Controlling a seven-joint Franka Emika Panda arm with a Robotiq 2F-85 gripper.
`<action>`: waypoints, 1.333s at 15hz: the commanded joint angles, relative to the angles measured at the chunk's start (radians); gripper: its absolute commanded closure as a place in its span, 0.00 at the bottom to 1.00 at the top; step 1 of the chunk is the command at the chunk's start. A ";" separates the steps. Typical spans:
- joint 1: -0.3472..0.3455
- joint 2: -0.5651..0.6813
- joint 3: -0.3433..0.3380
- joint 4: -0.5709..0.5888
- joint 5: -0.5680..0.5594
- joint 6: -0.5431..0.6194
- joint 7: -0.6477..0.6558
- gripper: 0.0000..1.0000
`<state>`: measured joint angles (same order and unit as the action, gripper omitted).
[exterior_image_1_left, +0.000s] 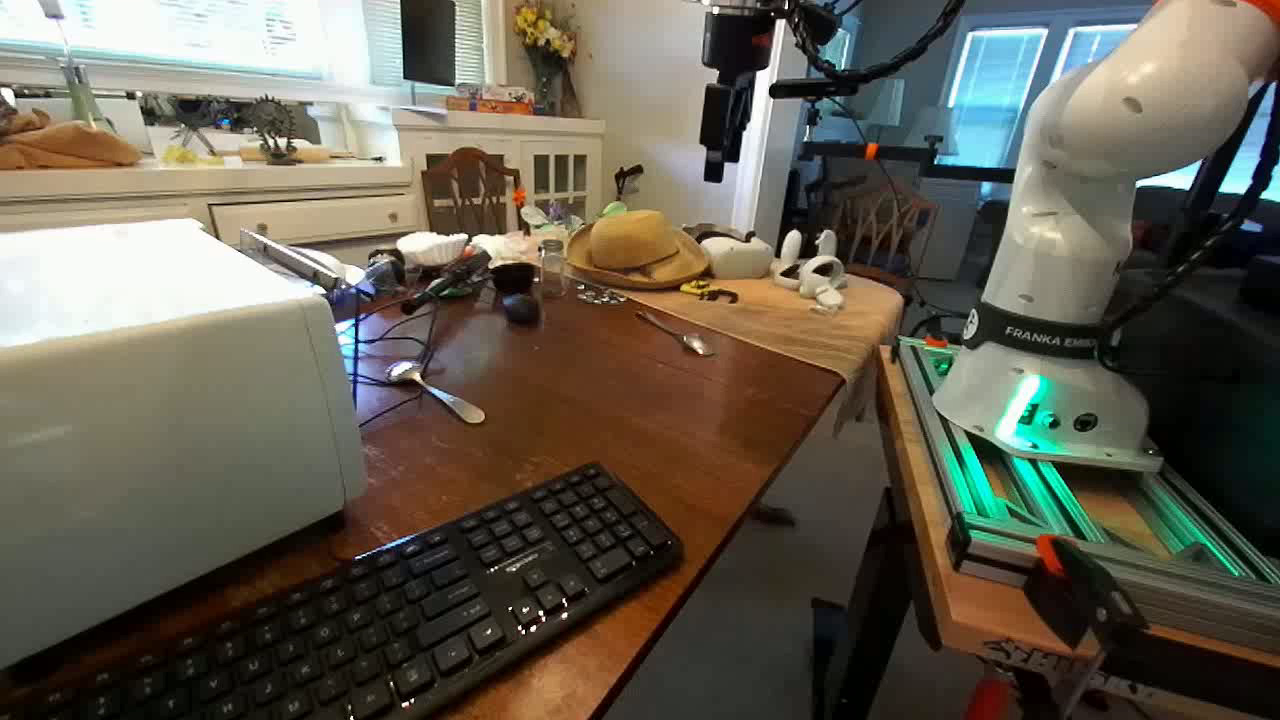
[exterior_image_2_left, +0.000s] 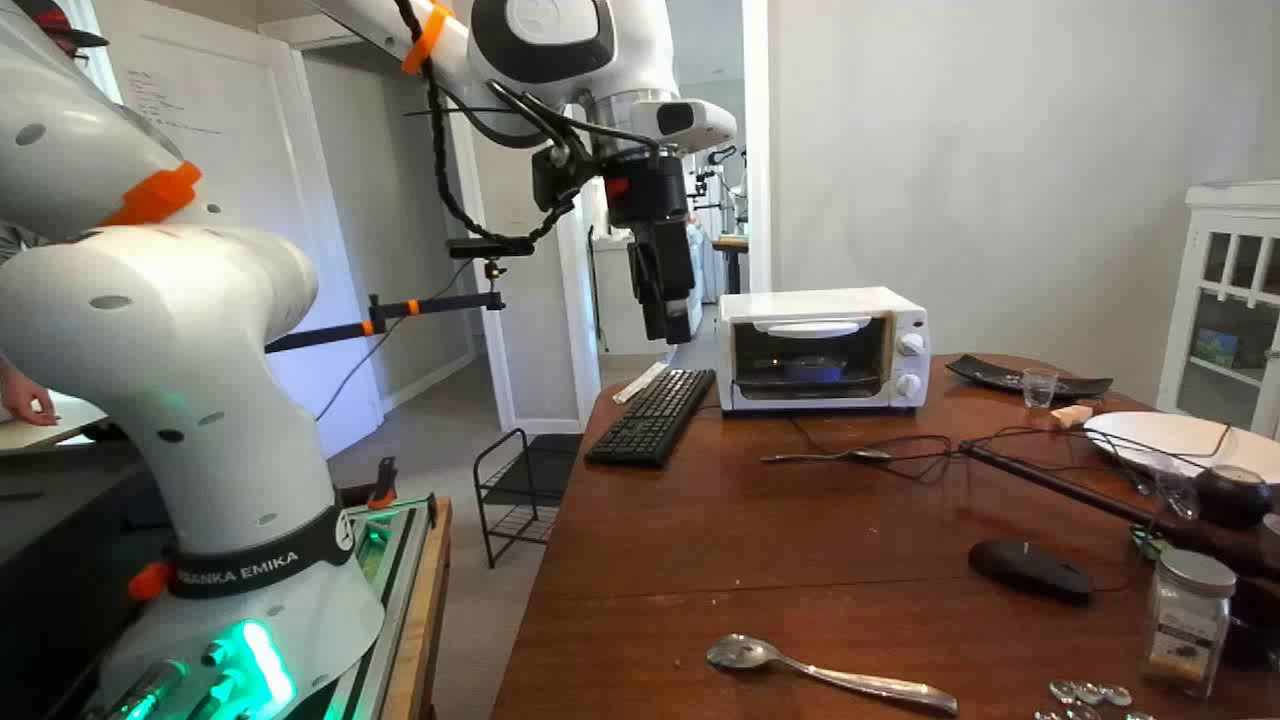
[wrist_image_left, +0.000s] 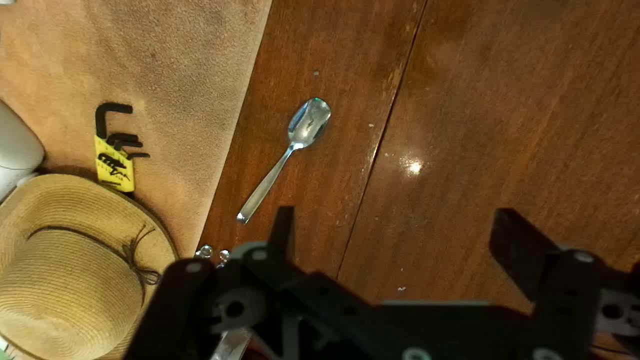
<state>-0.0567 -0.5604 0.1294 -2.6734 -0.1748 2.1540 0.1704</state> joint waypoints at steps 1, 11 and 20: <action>0.013 0.001 -0.012 0.002 -0.007 -0.004 0.006 0.00; 0.013 0.001 -0.012 0.002 -0.007 -0.004 0.006 0.00; 0.013 0.159 -0.135 0.053 0.084 0.351 -0.060 0.00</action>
<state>-0.0560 -0.5206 0.0568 -2.6679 -0.1529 2.3517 0.1658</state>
